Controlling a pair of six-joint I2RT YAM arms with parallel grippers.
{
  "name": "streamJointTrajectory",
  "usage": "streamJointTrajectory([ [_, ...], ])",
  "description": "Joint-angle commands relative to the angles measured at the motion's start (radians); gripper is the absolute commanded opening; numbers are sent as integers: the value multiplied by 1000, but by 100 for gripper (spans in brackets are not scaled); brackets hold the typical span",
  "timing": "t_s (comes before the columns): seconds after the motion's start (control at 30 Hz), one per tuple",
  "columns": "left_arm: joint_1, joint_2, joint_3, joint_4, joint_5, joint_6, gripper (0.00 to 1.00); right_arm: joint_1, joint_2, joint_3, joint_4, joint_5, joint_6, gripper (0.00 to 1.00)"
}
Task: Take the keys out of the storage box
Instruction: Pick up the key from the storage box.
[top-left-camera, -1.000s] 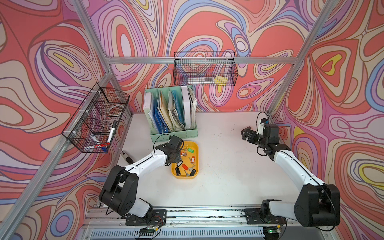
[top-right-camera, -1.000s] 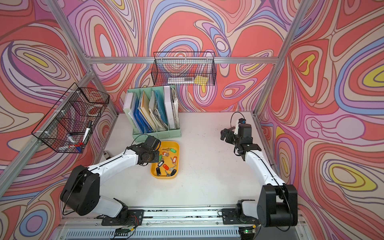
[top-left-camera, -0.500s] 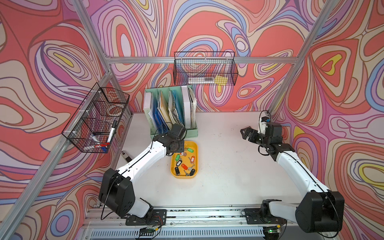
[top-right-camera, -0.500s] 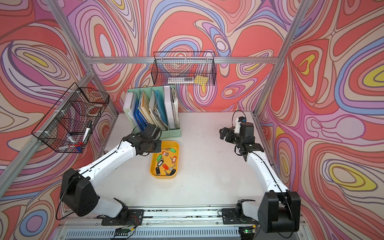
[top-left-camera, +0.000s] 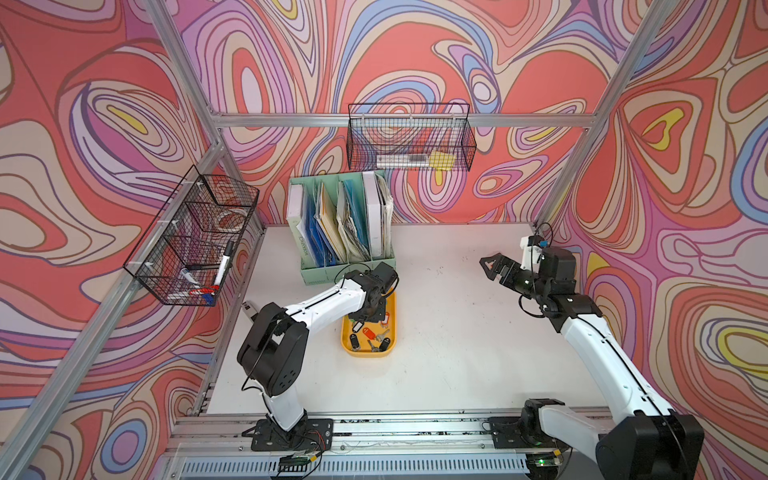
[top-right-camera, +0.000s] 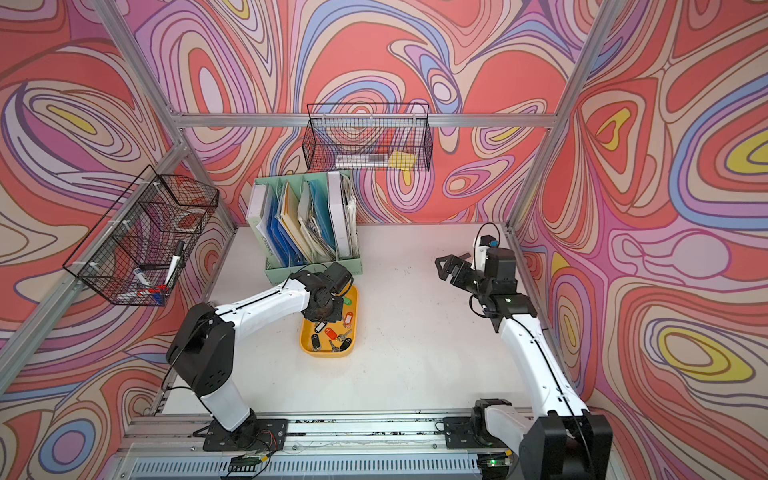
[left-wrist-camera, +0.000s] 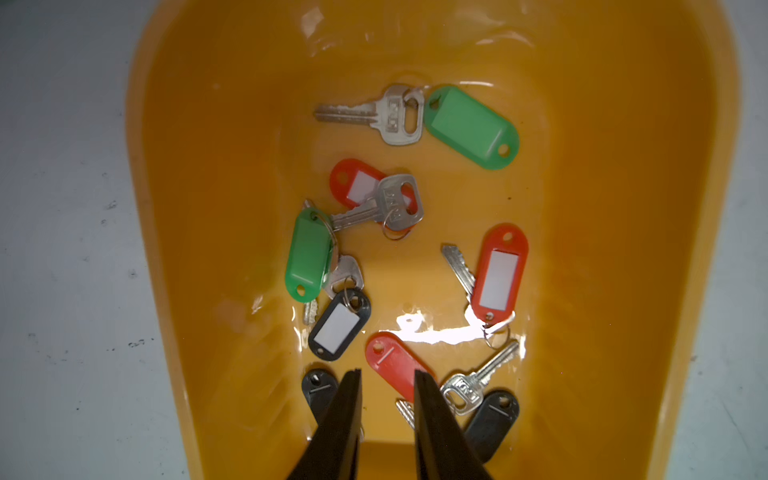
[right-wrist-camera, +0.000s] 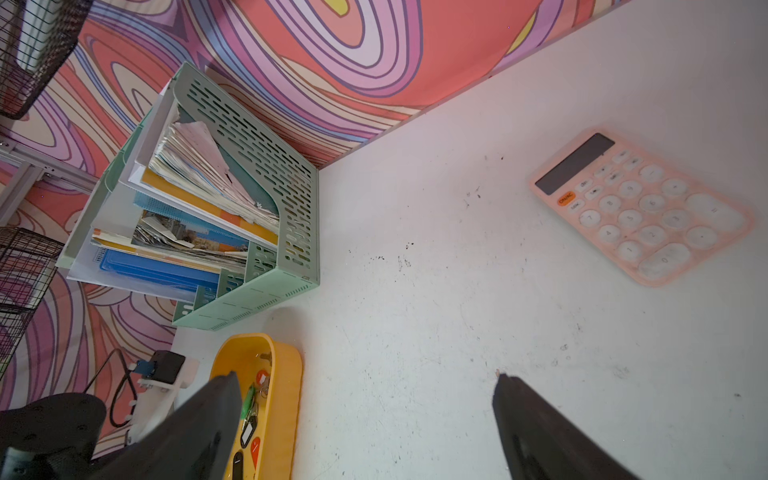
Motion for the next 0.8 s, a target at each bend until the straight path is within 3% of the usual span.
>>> streamJointTrajectory([
  [0.0, 1, 31, -8, 33, -42, -28, 25, -2, -3, -22, -15, -11, 18, 98],
  [0.4, 30, 79, -34, 65, -116, -71, 20, -3, 17, -22, -21, -2, 3, 98],
  [0.77, 47, 108, -51, 115, -65, -68, 19, -2, 23, -19, -21, 7, -5, 98],
])
